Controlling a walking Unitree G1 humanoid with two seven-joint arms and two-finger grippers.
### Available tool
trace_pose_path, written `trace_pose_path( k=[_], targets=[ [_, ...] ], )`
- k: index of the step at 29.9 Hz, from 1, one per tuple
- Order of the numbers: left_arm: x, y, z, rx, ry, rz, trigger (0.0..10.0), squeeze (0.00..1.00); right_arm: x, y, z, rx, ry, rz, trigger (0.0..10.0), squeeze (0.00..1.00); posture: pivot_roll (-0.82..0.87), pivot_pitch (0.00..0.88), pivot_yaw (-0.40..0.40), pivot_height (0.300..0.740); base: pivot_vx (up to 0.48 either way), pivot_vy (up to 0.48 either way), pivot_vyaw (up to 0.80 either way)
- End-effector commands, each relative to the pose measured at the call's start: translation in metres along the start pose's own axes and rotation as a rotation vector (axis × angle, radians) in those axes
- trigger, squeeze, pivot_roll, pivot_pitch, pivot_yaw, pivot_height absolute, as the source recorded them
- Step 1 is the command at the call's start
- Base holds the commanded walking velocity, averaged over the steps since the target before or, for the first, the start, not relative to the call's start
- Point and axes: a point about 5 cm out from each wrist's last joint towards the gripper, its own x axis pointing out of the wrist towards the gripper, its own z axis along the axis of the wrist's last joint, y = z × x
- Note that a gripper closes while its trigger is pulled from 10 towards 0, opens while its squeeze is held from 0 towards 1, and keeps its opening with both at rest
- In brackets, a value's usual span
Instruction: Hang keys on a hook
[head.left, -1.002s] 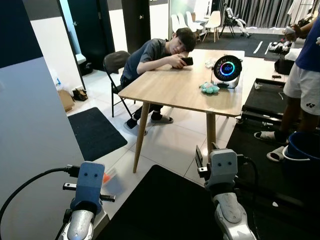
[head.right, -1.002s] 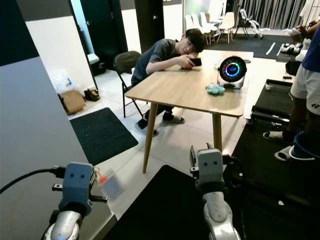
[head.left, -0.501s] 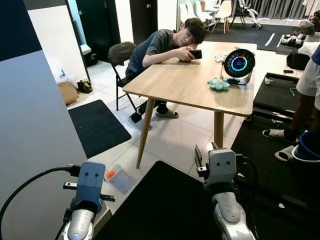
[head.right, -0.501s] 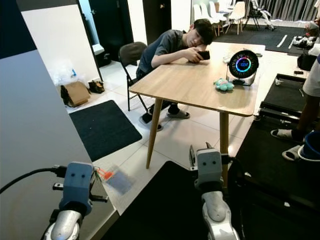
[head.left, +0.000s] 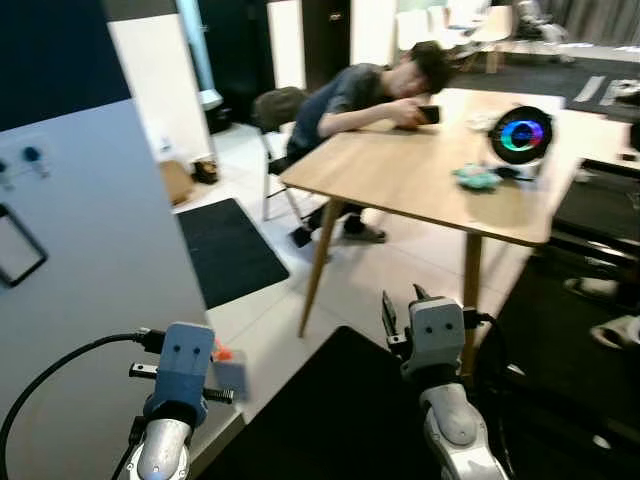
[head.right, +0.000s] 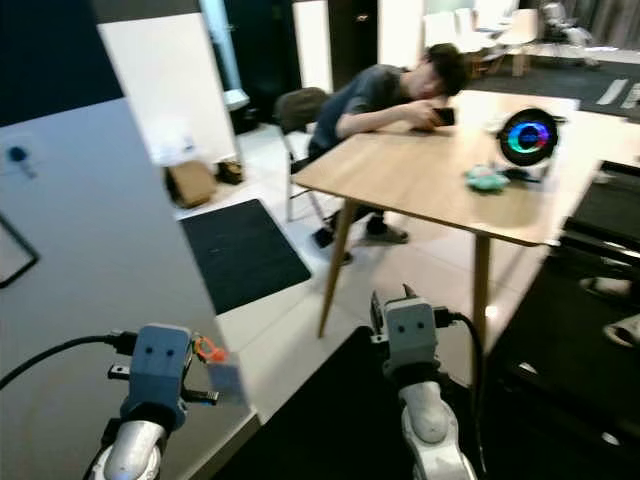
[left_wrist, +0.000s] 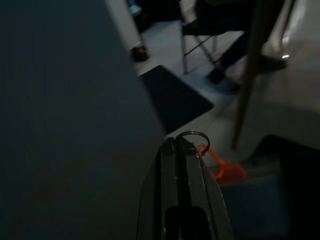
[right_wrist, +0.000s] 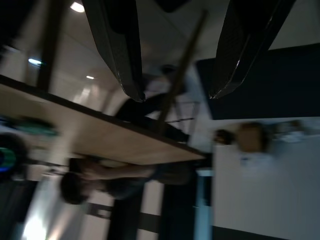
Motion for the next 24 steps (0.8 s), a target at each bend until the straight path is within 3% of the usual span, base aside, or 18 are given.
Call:
trace_pose_path(
  k=[1, 24],
  targets=[
    [-0.0014, 0.0038, -0.0036, 0.031, 0.01, 0.003, 10.0, 0.0, -0.0012, 0.0016, -0.0022, 0.009, 0.008, 0.005, 10.0, 0.0, 0.07, 0.082, 0.065, 0.74, 0.0, 0.0, 0.8],
    [-0.0004, 0.0042, -0.0047, 0.035, 0.014, 0.003, 10.0, 0.0, -0.0017, 0.0024, -0.0028, 0.013, 0.009, 0.008, 10.0, 0.0, 0.07, 0.087, 0.069, 0.74, 0.0, 0.0, 0.8]
  ],
)
